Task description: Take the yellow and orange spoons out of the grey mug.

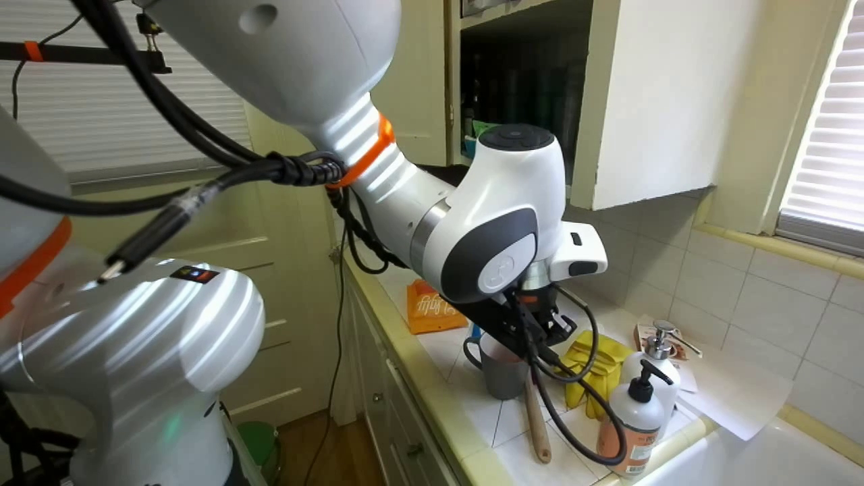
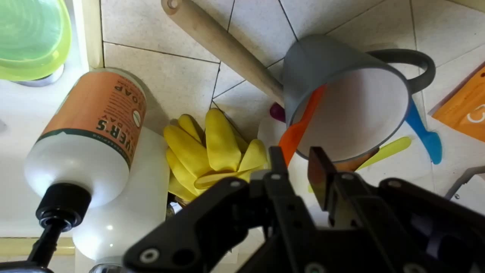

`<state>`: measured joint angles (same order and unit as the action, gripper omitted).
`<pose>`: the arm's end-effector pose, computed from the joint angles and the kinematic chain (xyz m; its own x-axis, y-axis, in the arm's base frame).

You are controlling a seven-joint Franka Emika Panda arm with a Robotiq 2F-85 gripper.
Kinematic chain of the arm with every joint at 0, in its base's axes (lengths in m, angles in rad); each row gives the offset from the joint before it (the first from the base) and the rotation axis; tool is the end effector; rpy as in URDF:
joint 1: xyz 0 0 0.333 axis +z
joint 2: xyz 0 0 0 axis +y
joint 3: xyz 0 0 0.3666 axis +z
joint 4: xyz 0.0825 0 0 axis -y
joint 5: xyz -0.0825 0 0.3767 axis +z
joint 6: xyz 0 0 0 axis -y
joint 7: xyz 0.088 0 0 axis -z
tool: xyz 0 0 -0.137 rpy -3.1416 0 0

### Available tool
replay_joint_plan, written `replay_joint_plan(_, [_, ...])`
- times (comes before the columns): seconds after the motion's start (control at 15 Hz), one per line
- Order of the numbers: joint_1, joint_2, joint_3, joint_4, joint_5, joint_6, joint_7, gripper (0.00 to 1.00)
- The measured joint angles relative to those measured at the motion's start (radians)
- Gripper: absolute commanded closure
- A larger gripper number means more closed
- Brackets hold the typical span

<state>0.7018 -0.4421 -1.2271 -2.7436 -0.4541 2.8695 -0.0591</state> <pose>0.3738 -0.1735 0.3316 0.9167 -0.0963 0.3877 -0.0502 -0.9906 -0.1273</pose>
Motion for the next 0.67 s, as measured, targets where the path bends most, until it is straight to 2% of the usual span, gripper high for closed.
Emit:
replay_joint_plan(0.07, [0.011,0.006,-0.012,0.0,0.0,0.005,-0.002,0.7])
replay_joint_plan(0.27, [0.036,0.021,-0.038,0.0,-0.001,0.012,-0.005,0.71])
replay_joint_plan(0.67, [0.074,0.059,-0.075,0.0,-0.002,0.076,-0.009,0.83])
